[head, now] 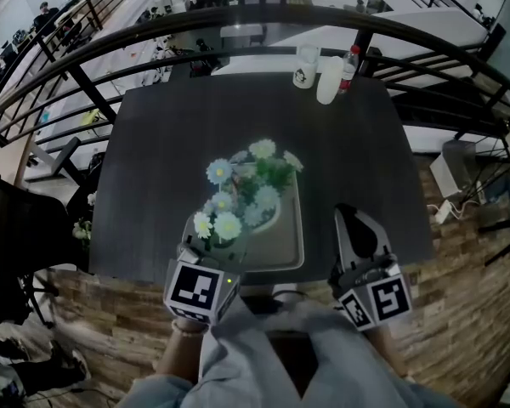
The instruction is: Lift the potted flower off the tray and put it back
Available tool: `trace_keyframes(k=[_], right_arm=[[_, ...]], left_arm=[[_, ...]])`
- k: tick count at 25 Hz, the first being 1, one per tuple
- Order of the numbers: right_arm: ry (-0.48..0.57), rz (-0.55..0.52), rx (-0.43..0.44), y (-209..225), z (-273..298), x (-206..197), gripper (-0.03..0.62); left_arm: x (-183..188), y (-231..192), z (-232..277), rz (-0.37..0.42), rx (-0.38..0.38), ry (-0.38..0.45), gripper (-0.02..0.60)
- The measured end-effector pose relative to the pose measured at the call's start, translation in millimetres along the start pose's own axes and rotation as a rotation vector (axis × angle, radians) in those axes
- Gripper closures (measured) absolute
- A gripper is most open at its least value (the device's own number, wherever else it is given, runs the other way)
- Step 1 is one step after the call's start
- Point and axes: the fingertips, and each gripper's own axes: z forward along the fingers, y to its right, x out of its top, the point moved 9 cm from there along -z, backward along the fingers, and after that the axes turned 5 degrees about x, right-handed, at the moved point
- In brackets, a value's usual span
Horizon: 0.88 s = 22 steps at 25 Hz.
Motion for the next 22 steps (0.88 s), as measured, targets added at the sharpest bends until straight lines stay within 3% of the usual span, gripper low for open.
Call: trace_keyframes(k=[22], right_arm=[[-0.021, 0.004, -0.015, 3, -2, -1, 0.591]], left_arm=[[-10, -3, 4, -0.022, 0.005, -0.021, 0.453]])
